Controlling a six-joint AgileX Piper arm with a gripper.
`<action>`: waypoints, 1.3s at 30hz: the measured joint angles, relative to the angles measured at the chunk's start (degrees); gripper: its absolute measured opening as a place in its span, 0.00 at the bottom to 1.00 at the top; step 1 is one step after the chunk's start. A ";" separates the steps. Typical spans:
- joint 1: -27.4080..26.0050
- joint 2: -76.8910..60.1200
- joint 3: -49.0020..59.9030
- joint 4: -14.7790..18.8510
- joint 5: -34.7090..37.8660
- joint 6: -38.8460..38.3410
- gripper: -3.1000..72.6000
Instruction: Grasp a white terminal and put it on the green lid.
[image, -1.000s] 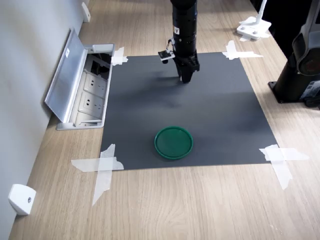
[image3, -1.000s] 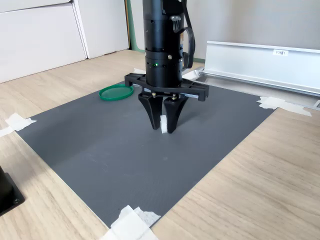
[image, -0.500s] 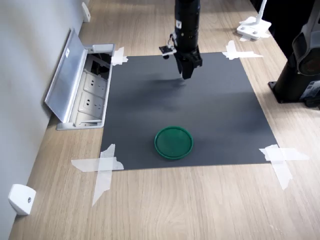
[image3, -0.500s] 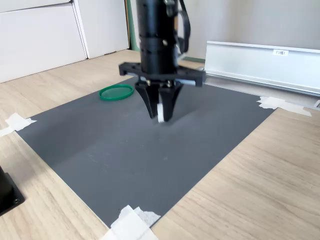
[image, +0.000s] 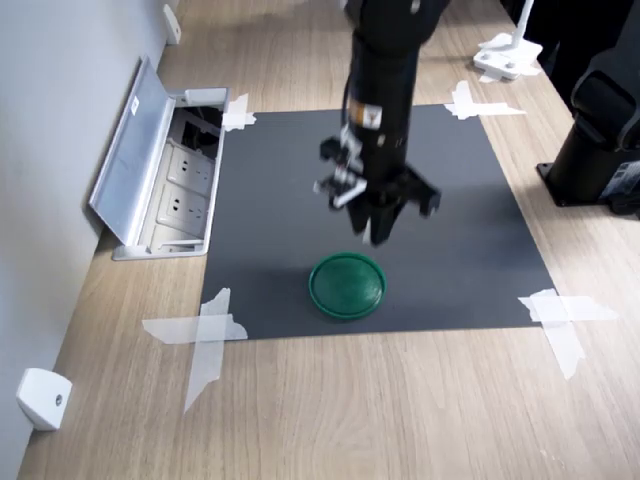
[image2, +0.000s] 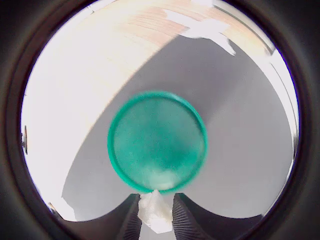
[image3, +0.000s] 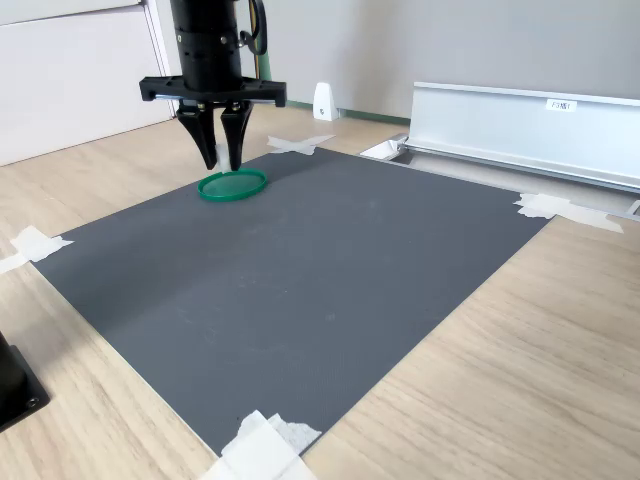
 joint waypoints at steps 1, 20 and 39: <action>1.16 1.24 -0.97 -0.83 -0.22 1.14 0.35; 2.85 6.32 -5.10 -2.85 -1.67 3.84 0.35; 2.01 6.32 -5.10 -2.55 -1.94 2.46 0.96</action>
